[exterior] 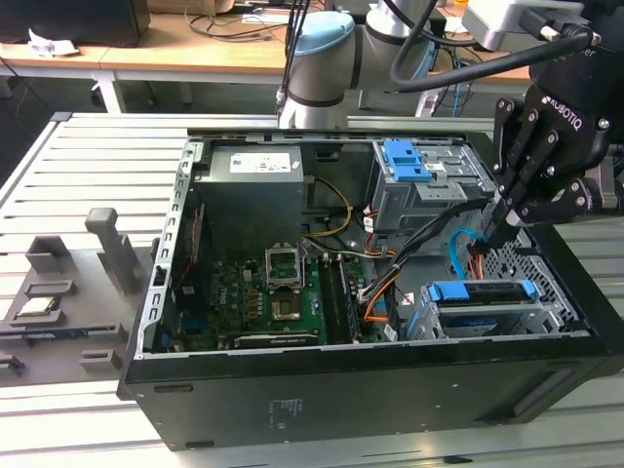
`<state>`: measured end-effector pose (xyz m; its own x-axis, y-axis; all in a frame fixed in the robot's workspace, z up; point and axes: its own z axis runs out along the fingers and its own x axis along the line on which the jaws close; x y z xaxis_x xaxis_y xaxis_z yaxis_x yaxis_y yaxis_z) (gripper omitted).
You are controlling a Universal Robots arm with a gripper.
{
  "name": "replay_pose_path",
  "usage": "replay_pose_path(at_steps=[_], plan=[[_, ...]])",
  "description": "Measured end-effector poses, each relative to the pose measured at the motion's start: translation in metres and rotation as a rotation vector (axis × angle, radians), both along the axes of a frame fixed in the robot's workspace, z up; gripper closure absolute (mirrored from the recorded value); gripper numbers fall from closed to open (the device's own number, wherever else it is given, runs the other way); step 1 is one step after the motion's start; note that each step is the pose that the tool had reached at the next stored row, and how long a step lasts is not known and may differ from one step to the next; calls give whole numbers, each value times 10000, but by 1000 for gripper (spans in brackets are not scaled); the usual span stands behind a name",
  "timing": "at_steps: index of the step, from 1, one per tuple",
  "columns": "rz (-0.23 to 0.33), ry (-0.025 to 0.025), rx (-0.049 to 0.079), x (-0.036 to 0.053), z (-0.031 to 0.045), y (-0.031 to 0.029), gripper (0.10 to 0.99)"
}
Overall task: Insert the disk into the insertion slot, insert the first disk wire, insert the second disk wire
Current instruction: 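Insert the disk into the insertion slot, then insert the first disk wire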
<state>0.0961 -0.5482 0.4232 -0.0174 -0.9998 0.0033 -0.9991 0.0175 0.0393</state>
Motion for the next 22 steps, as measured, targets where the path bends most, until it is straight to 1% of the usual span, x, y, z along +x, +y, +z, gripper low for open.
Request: replay_pose_path(at_steps=[4,5,6,8,10,12,13,14,15,16,18,19,21,22], plan=[[0,0,-3,2,-7,0,980],[0,1,-1,5,-54,3,980],[3,1,-2,17,-76,9,980],[0,0,0,58,-89,30,980],[1,1,-10,106,-96,71,980],[-1,0,-27,173,-107,159,980],[0,1,-33,195,-109,188,980],[0,0,-45,244,-114,261,980],[1,1,-53,279,-118,318,980],[0,1,-60,298,-120,349,980],[0,0,-85,374,-128,473,980],[1,1,-104,423,-138,564,980],[0,1,-108,446,-156,609,980],[0,2,-111,465,-184,659,980]])
